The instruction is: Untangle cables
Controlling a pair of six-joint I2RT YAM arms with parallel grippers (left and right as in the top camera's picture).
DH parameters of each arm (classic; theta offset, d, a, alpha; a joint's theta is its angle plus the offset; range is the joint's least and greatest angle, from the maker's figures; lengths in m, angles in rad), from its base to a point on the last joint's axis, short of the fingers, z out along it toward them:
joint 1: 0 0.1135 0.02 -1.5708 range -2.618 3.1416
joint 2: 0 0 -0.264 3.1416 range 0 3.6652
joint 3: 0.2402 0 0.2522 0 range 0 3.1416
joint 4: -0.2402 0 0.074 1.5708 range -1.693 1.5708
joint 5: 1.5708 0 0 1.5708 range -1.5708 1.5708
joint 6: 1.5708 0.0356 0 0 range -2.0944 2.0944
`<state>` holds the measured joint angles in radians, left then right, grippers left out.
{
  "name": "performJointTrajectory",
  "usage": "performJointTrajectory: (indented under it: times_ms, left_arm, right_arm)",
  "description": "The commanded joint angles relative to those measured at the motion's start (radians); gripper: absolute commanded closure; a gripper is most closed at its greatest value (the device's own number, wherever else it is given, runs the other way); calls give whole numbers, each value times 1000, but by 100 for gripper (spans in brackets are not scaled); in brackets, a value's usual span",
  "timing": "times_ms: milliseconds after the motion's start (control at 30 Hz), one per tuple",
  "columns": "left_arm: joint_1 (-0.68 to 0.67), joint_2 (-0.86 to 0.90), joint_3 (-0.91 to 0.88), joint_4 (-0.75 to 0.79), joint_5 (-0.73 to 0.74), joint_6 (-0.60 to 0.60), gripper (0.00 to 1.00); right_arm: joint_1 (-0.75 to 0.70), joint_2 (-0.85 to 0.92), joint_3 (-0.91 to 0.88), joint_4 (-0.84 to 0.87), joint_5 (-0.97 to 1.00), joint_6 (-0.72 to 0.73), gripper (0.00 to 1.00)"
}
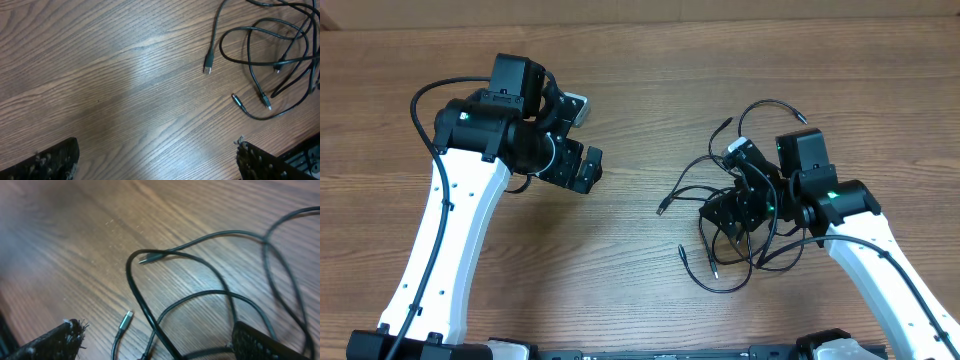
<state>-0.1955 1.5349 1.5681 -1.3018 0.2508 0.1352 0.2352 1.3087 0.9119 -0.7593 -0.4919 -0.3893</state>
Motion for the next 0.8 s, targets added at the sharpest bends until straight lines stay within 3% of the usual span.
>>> performJointTrajectory:
  times_ms: [0,100,200,500,767]
  left_arm:
    - [5,2,18,1,2,22,0]
    - [5,2,18,1,2,22,0]
    - [5,2,18,1,2,22,0]
    - [5,2,18,1,2,22,1]
    - [5,2,18,1,2,22,0]
  right_arm:
    - [22,48,23,3,-90,-88,7]
    - [50,93,23,6,-94,-102,9]
    - [65,122,23,5,-93,-103,18]
    - [66,124,24,12,-5,-45,96]
    - [66,104,159,-80,32,125,96]
